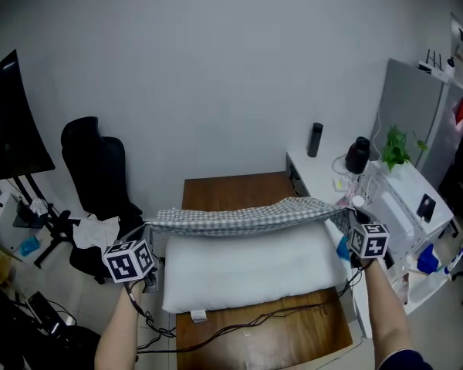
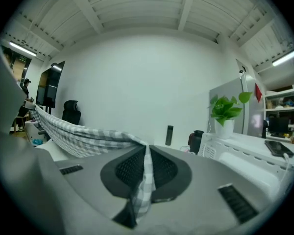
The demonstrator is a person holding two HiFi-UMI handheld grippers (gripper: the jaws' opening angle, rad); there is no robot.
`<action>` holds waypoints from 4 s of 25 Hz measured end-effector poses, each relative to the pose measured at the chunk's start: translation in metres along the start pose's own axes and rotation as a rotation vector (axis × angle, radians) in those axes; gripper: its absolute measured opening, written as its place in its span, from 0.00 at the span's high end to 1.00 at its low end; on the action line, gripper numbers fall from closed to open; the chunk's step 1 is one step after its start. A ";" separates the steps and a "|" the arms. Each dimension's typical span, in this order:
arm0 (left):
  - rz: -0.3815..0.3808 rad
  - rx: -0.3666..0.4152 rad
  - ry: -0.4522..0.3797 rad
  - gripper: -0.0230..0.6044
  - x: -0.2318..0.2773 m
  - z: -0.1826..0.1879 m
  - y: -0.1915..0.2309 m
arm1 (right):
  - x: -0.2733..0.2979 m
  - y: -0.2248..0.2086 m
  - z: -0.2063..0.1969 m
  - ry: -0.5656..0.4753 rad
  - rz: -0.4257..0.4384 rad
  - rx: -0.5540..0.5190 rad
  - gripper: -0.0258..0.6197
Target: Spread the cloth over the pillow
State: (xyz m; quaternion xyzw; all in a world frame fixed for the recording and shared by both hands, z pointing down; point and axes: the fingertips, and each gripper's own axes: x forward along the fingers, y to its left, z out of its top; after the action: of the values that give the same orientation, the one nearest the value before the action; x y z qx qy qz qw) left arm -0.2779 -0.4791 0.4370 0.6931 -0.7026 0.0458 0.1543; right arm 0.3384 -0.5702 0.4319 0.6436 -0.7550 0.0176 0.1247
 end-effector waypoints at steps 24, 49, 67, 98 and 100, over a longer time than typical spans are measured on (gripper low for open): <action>0.073 -0.084 0.168 0.94 -0.076 -0.164 0.003 | -0.078 0.011 -0.132 0.265 -0.028 0.166 0.91; 0.062 -0.080 0.332 0.94 -0.079 -0.263 0.016 | -0.094 0.017 -0.233 0.458 -0.050 0.195 0.90; -0.014 -0.053 0.118 0.88 -0.114 -0.197 -0.003 | -0.156 0.032 -0.181 0.259 -0.079 0.241 0.80; -0.563 0.115 -0.082 0.95 -0.160 -0.042 -0.217 | -0.235 0.306 0.044 -0.158 0.440 0.172 0.96; -0.581 0.128 -0.097 0.95 -0.169 -0.037 -0.222 | -0.243 0.316 0.051 -0.174 0.483 0.191 0.96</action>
State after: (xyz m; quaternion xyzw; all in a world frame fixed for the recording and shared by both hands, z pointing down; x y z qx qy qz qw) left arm -0.0538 -0.3145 0.3919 0.8747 -0.4773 0.0107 0.0831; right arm 0.0555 -0.2902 0.3734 0.4527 -0.8894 0.0627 -0.0100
